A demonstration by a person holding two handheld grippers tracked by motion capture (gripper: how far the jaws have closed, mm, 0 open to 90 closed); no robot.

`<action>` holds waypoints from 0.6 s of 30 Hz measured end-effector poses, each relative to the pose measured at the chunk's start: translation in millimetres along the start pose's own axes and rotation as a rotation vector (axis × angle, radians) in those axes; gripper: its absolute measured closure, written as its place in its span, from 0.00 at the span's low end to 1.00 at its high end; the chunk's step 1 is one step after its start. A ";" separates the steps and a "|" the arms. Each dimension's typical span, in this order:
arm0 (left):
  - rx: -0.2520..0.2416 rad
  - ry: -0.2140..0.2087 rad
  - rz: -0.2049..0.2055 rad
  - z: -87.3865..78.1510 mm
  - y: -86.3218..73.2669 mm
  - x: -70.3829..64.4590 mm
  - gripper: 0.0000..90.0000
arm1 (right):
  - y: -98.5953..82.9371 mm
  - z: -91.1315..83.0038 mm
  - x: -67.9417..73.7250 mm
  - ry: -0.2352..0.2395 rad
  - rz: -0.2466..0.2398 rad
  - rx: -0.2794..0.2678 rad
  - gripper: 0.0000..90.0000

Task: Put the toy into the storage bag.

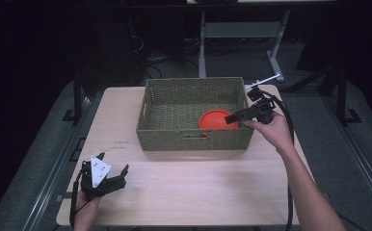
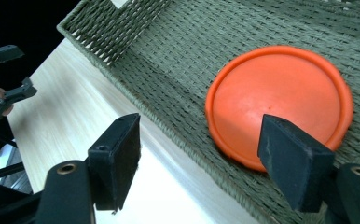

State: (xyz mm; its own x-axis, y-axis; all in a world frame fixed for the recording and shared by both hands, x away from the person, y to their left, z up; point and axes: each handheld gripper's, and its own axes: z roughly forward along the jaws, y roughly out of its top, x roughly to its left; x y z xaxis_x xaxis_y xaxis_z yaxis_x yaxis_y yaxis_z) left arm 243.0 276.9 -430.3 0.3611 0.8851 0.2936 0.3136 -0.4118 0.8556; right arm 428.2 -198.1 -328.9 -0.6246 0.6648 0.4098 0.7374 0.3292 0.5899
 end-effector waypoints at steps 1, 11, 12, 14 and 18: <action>0.001 0.000 0.001 0.1 0.0 0.1 0.14 | -1.8 -0.9 0.1 -0.001 0.001 -0.004 0.32; 0.001 0.000 0.000 0.1 0.0 -0.2 0.14 | -18.3 -10.0 1.0 0.004 -0.006 -0.023 0.32; 0.001 0.001 -0.001 0.1 0.0 -0.3 0.14 | -19.8 -10.8 1.3 -0.001 -0.011 -0.023 0.32; 0.001 0.001 0.002 -0.1 -0.1 -0.1 0.14 | -23.3 -12.9 2.0 -0.001 -0.011 -0.022 0.32; 0.003 0.001 0.001 0.3 -0.2 0.0 0.14 | -31.0 -17.2 2.4 -0.005 -0.014 -0.027 0.32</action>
State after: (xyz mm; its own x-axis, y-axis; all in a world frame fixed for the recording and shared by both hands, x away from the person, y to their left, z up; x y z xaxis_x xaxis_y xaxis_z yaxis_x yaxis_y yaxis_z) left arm 243.2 276.9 -430.5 0.3604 0.8850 0.2947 0.3156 -0.4130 0.8543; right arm 399.4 -218.2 -334.2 -0.6335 0.6639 0.3974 0.7212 0.3205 0.6142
